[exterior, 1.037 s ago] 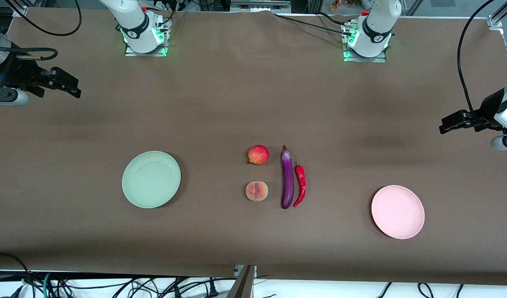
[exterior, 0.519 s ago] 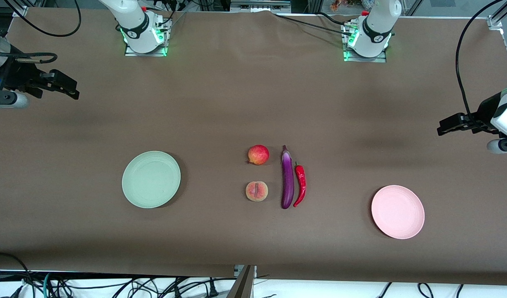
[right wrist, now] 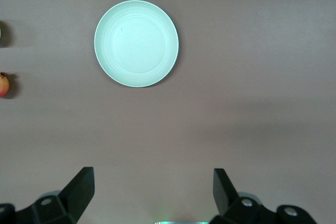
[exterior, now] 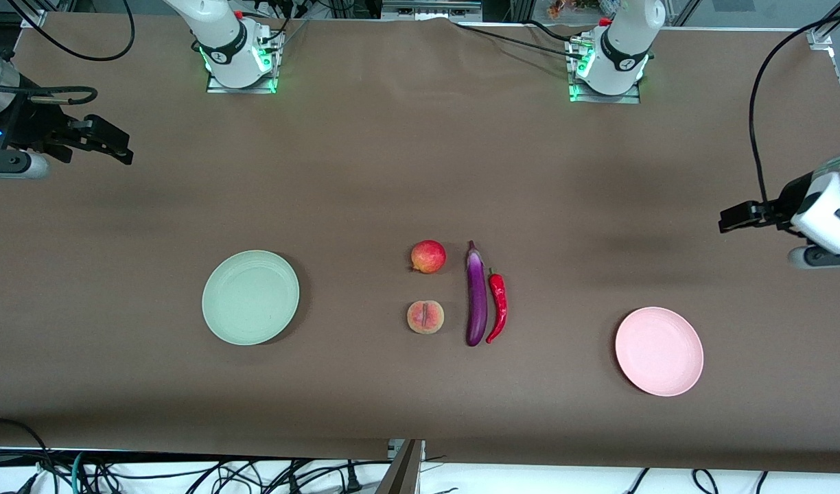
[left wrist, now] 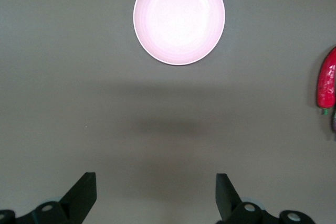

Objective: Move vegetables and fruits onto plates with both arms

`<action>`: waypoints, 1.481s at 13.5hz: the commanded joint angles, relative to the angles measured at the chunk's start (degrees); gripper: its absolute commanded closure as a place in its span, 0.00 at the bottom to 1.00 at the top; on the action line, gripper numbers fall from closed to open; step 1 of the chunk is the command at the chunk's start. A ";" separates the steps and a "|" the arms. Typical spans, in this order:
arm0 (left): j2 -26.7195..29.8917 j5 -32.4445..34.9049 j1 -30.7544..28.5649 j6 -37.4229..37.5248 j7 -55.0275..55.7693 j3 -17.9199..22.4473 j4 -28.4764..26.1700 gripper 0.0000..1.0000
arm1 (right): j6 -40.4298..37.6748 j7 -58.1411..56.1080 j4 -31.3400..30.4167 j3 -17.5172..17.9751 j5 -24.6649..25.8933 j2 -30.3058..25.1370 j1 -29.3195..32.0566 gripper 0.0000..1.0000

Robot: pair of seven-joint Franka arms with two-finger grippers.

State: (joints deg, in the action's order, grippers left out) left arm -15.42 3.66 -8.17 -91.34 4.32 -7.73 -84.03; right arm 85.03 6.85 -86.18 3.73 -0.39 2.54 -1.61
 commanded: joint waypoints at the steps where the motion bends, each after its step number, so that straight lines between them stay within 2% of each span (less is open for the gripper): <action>1: -2.68 0.39 0.26 -0.85 -0.11 -0.09 1.86 0.00 | -0.66 0.79 0.75 0.58 0.83 -0.08 0.20 0.00; 3: -4.69 -2.23 0.44 -2.43 2.17 -0.09 1.77 0.00 | -0.66 0.79 0.75 0.66 0.83 -0.08 0.20 0.00; 5: -8.55 -6.10 2.27 -7.42 5.25 -0.44 1.76 0.00 | -0.66 0.79 0.75 0.66 0.83 0.01 0.20 0.00; 10: -18.66 -6.38 13.33 -21.05 19.64 -0.44 2.12 0.00 | -0.75 0.79 0.75 0.66 0.75 0.01 0.20 0.00; 13: -24.20 -6.30 17.74 -31.50 21.96 -0.44 2.12 0.00 | -0.83 0.79 0.75 0.66 0.66 0.01 0.12 0.00; 20: -30.71 -5.50 25.92 -43.65 28.98 -0.09 1.77 0.00 | -1.01 0.79 0.67 0.66 0.66 0.01 0.20 0.00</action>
State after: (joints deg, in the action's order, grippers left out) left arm -44.21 -1.98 15.70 -133.28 31.26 -8.88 -83.88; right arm 84.87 6.85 -86.16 3.81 -0.39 2.54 -1.64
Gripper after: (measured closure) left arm 0.000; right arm 0.000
